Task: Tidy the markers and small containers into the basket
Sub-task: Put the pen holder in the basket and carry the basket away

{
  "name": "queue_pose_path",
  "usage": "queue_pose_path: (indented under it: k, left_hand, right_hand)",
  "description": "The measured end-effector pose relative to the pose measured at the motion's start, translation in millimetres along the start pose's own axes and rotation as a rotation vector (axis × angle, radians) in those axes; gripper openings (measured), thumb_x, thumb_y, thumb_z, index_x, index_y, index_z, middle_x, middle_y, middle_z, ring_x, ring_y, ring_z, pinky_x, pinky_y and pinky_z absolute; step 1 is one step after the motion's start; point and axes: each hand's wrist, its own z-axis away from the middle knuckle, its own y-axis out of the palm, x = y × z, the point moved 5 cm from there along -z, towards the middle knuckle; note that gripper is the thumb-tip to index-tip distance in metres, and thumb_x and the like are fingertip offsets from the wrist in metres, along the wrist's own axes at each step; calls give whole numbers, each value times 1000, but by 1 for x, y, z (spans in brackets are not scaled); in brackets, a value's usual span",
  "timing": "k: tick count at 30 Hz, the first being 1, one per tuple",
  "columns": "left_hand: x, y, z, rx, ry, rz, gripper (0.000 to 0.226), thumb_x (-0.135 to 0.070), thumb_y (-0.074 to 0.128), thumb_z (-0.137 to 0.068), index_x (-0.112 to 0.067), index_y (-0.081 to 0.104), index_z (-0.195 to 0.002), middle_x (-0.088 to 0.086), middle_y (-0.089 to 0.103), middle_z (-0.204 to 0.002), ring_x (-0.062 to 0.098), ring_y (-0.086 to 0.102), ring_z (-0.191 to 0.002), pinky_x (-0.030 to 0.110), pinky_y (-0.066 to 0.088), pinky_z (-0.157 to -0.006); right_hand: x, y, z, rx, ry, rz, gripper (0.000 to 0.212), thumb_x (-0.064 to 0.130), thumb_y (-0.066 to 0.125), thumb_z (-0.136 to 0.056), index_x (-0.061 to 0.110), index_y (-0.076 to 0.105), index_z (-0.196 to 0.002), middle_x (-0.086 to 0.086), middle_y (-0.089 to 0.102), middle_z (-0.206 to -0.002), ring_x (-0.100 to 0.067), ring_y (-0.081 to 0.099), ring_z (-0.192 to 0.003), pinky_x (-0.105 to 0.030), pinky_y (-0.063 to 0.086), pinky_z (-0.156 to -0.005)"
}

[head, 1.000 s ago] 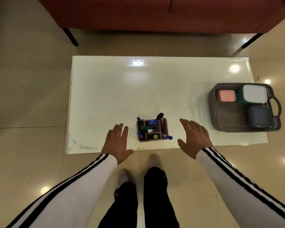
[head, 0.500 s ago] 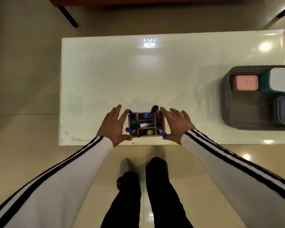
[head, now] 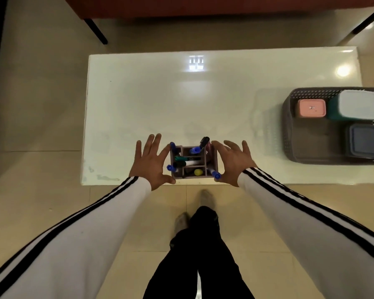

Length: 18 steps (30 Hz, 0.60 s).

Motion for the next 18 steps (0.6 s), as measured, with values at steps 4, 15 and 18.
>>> queue_pose_path:
  k: [4, 15, 18]
  left_hand:
    - [-26, -47, 27, 33, -7, -23, 117, -84, 54, -68, -34, -9, -154, 5, -25, -161, 29, -30, -144, 62, -16, -112]
    - [-174, -148, 6, -41, 136, -58, 115, -81, 58, -68, -32, 0, -155, 2, -4, -165, 24, -20, -148, 62, -18, -111]
    - [-231, -151, -25, -69, 156, -89, 113, -83, 54, -70, -31, 1, -155, 3, -5, -165, 26, -22, -148, 62, -20, -110]
  right_hand:
    - [-2, -39, 45, -15, 48, -9, 103, 49, 73, -75, 28, 9, -152, 1, 40, -153, -20, 14, -150, -56, 0, -119]
    - [-116, -132, 140, -121, 191, 1, 108, 50, 80, -67, 32, 12, -150, 0, 39, -154, -22, 18, -148, -61, 2, -118]
    - [-181, -140, 150, -137, 207, 16, 107, 51, 79, -66, 32, 15, -149, 0, 38, -154, -23, 19, -148, -60, 2, -118]
